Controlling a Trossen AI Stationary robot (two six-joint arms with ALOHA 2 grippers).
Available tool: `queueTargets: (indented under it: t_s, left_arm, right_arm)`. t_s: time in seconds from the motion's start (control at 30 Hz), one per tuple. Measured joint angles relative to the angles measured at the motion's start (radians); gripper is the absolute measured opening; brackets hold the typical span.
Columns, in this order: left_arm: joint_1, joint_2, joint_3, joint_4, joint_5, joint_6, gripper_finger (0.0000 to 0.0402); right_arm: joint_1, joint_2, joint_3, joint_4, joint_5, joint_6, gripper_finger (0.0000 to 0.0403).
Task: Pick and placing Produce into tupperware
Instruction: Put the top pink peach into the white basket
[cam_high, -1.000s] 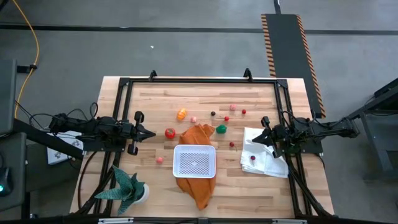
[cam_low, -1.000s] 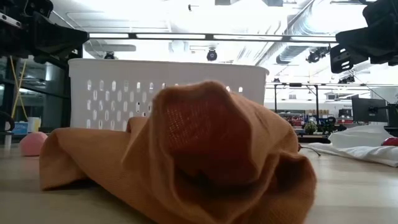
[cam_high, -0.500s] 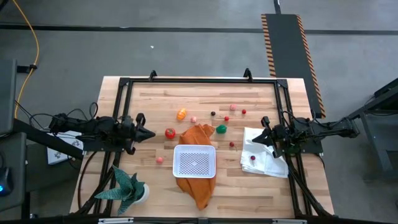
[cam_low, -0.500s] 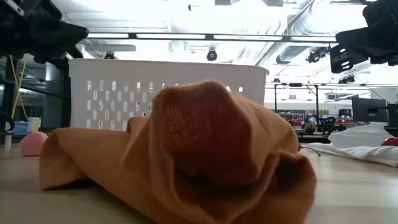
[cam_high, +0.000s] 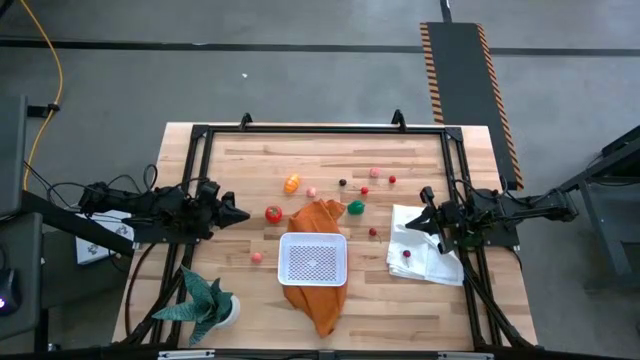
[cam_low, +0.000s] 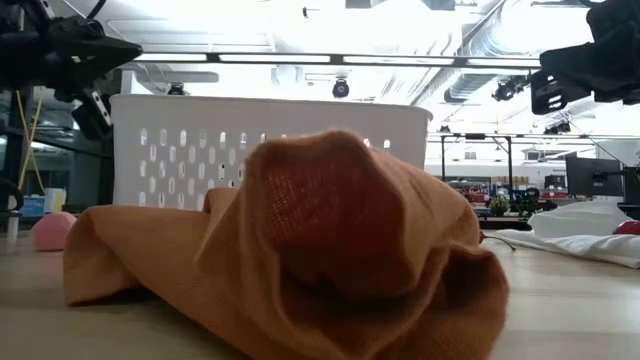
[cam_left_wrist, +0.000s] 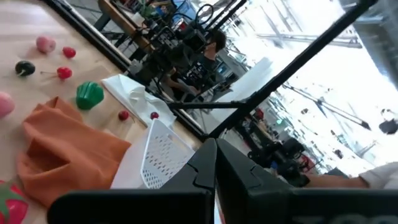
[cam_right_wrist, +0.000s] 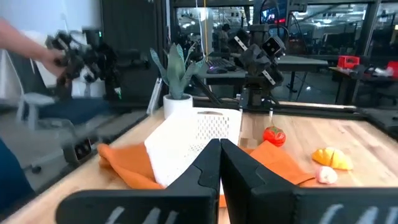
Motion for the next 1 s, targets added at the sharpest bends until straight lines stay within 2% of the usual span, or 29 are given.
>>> queueTargets:
  t_s: [0.23,0.4,0.67,0.83,1.0]
  left_arm:
    - [0.0,0.0,0.0,0.0,-0.015,-0.304,0.0001]
    - [0.0,0.0,0.0,-0.001,-0.025,-0.453,0.0001]
    - [0.0,0.0,0.0,-0.01,-0.025,-0.477,0.0001]
    - [0.0,0.0,0.0,-0.009,-0.08,-0.477,0.0001]
    - [0.0,0.0,0.0,0.012,-0.113,-0.477,0.0001]
  right_arm:
    - [-0.001,0.0,0.0,0.13,0.01,0.433,0.0]
    - [-0.001,0.0,0.0,0.194,0.014,0.746,0.0]
    - [-0.001,0.0,0.0,0.23,0.234,1.088,0.0]
    - [-0.001,0.0,0.001,0.253,0.452,1.128,0.0]
    - [-0.001,0.027,0.089,0.267,0.484,1.003,0.0]
